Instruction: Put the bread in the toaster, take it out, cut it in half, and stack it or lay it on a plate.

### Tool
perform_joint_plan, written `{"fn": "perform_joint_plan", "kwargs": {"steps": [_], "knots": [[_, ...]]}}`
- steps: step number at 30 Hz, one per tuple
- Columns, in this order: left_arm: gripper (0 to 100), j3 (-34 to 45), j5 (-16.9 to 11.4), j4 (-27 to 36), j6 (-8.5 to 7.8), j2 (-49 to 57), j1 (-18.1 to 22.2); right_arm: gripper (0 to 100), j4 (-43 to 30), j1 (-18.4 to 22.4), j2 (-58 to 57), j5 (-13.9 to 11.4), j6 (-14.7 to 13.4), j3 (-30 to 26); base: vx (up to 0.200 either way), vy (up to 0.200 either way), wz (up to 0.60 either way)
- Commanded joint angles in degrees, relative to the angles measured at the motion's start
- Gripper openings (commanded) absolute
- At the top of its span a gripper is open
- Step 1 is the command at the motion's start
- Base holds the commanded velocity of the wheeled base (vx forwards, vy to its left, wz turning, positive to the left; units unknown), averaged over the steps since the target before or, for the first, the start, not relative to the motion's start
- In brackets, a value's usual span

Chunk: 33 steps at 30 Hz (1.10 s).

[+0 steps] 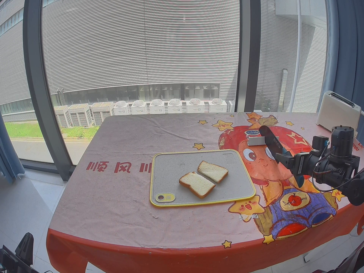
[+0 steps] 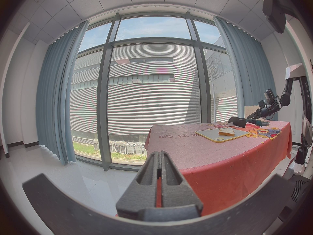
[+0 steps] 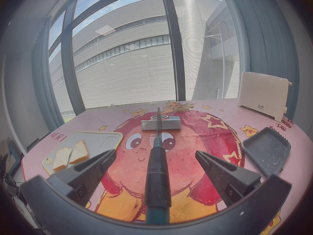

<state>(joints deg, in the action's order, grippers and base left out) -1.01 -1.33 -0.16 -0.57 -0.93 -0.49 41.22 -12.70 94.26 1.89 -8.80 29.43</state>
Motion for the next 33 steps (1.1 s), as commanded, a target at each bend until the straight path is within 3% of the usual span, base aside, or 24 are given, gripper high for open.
{"fn": "perform_joint_plan", "kwargs": {"steps": [1,15,33], "knots": [[0,1.0,0.0,0.0,-0.04,0.9,0.0,100,-0.1,-0.4,-2.1,0.0,0.2,-0.3,0.000,0.000,0.00],[0,1.0,0.0,0.0,0.05,0.9,0.0,100,-0.2,-5.4,-9.1,0.1,1.0,-2.3,0.000,0.000,0.00],[0,1.0,0.0,0.0,0.05,0.9,0.0,100,-0.9,-7.4,-14.8,1.0,2.5,-1.8,0.000,0.000,0.00]]}}
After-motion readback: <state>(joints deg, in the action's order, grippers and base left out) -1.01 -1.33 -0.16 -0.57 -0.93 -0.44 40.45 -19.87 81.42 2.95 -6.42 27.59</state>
